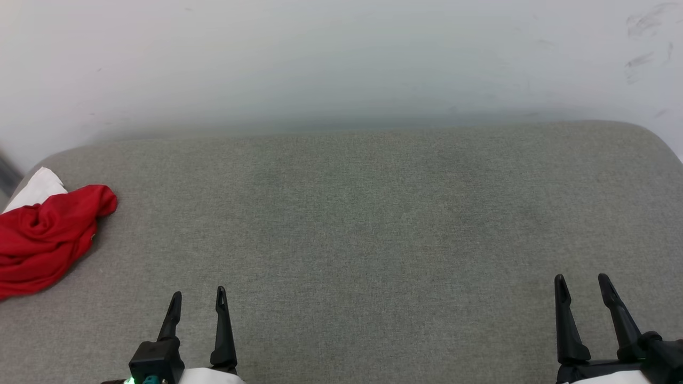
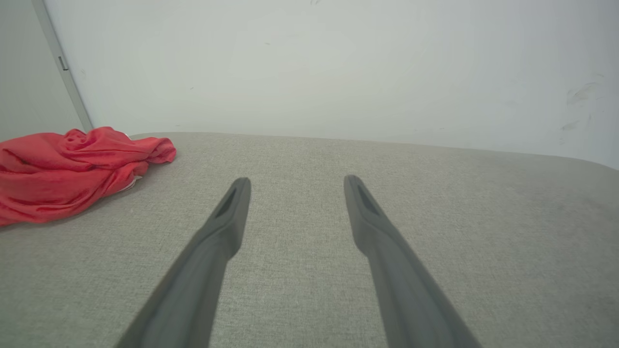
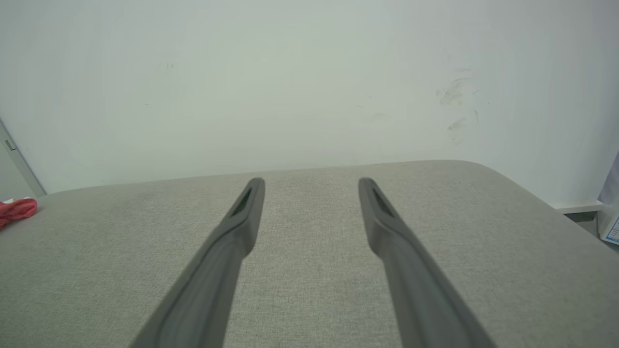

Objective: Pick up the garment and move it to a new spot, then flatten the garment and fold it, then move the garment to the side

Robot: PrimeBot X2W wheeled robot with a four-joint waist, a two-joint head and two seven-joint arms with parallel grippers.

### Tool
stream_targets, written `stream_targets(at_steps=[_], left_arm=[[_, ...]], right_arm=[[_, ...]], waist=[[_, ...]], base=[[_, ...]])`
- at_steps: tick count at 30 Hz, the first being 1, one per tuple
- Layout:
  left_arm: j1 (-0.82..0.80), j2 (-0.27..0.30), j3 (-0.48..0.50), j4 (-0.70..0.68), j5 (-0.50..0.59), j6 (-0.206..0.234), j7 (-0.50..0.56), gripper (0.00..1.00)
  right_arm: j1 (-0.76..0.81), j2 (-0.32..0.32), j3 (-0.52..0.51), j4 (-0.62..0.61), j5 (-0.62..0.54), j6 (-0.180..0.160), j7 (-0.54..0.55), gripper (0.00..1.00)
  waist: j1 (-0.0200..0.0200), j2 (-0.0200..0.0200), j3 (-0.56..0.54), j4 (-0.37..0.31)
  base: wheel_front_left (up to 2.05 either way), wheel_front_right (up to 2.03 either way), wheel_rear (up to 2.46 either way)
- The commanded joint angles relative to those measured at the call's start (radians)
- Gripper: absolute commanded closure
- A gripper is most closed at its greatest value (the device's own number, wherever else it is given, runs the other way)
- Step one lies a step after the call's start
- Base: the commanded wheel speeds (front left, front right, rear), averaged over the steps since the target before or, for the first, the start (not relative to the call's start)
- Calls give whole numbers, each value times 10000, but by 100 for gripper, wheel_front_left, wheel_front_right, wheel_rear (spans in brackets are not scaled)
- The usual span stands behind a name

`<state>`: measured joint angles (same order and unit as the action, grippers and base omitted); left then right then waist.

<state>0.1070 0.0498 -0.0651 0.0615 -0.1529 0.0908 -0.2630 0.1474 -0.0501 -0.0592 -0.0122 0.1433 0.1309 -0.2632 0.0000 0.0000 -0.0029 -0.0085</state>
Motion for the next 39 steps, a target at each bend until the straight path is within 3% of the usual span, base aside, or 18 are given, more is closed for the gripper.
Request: stream_targets(at_steps=[1,20,39], left_arm=[[39,10,3,13,-4,-13,-28,0],[-102,10,115,81,-100,92,-28,0],[-191,9,286,-21,-122,347,-28,0]], right_arm=[[94,-1,-17,29,66,-3,-25,0],[151,0,112,5,132,-3,-23,0],[409,0,397,-125,-122,-3,-23,0]], waist=[[0,0,3,3],[0,0,56,470],[0,0,97,2879]], base=[[0,0,0],[0,0,0],[0,0,0]])
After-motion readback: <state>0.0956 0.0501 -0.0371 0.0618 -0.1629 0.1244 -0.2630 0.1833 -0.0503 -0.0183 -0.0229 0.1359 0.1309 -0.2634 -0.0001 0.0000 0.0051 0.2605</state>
